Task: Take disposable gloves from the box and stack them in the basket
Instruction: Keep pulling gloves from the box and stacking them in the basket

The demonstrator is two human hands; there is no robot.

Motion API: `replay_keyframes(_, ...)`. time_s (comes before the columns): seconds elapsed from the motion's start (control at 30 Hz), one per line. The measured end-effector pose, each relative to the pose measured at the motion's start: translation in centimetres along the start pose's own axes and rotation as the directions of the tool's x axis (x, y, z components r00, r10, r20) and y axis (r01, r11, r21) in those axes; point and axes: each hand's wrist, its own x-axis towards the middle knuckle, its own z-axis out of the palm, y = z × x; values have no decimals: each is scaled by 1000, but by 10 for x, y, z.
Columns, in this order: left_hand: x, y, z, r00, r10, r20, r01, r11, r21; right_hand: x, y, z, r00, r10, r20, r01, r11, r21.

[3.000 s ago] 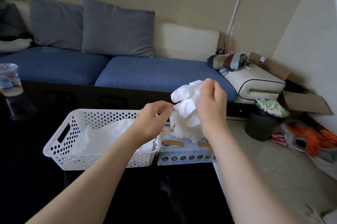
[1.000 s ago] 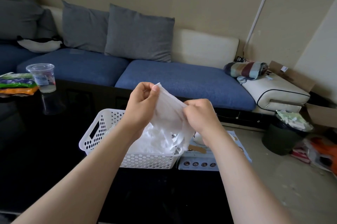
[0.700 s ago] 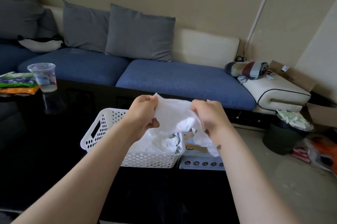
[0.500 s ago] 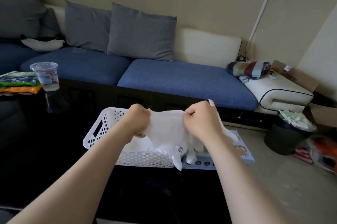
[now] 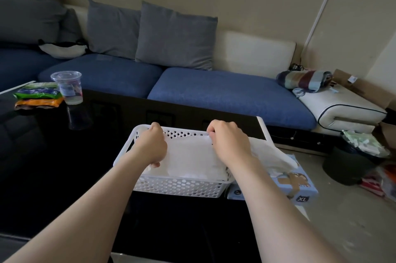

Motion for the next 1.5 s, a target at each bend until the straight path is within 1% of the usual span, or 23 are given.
replay_keyframes(0.1, 0, -6, -2, 999, 22, 24, -24, 996, 84, 4, -6, 9, 1000, -18, 1, 18, 999, 27)
replay_keyframes(0.23, -1, -14, -5, 992, 123, -24, -115, 971, 211, 8, -10, 20, 999, -36, -9, 37, 994, 107)
replay_keyframes(0.33, -2, -17, -4, 990, 138, -6, -131, 950, 283, 11, -11, 21, 998, -59, -34, 63, 989, 136)
replay_keyframes(0.4, -4, -15, -5, 995, 100, -24, -86, 939, 332, 14, -11, 20, 997, -65, -44, 70, 990, 124)
replay_keyframes(0.5, -10, -6, -9, 998, -32, -50, 50, 908, 416, 17, -14, 19, 996, -63, -62, 69, 991, 114)
replay_keyframes(0.57, -12, 1, -8, 996, -75, -41, 86, 877, 473, 18, -16, 17, 995, -72, -75, 83, 984, 155)
replay_keyframes(0.6, -13, 5, -7, 997, -67, -44, 80, 859, 506, 19, -16, 16, 994, -84, -70, 95, 979, 181)
replay_keyframes(0.63, -14, 7, -7, 998, -25, -62, 55, 834, 549, 18, -18, 14, 994, -100, -48, 108, 973, 205)
replay_keyframes(0.7, -12, 10, -4, 990, 122, -70, -54, 791, 610, 15, -21, 10, 988, -142, 52, 127, 967, 222)
replay_keyframes(0.73, -10, 11, -2, 984, 176, -25, -128, 801, 585, 13, -23, 8, 978, -164, 129, 134, 968, 214)
replay_keyframes(0.77, -9, 12, -1, 979, 195, 55, -194, 826, 528, 11, -24, 7, 960, -181, 216, 135, 968, 211)
replay_keyframes(0.83, -5, 12, 3, 949, 188, 252, -283, 858, 429, 7, -27, 2, 901, -209, 381, 121, 963, 240)
replay_keyframes(0.9, -1, 8, 6, 902, 150, 405, -322, 858, 400, 3, -31, -2, 836, -231, 497, 91, 953, 290)
replay_keyframes(0.93, 0, 5, 7, 886, 132, 443, -327, 857, 398, 1, -33, -4, 805, -241, 542, 86, 952, 294)
replay_keyframes(1.0, 3, -1, 8, 877, 91, 472, -304, 865, 398, -1, -35, -5, 753, -240, 613, 102, 962, 253)
replay_keyframes(1.07, 3, -5, 7, 876, 45, 480, -267, 874, 407, -2, -34, -2, 723, -215, 656, 125, 975, 182)
replay_keyframes(1.13, 2, -7, 6, 871, 7, 492, -252, 865, 434, 0, -30, 1, 722, -167, 671, 123, 986, 112)
replay_keyframes(1.2, 3, -9, 8, 870, -14, 493, -237, 865, 442, 2, -28, 3, 719, -132, 683, 104, 991, 83)
replay_keyframes(1.33, 6, -10, 10, 872, -54, 486, -204, 864, 461, 4, -29, 12, 683, -84, 725, 81, 996, 39)
replay_keyframes(1.5, 11, -7, 17, 883, -37, 467, -205, 866, 456, 4, -30, 19, 683, -27, 730, 72, 997, -30)
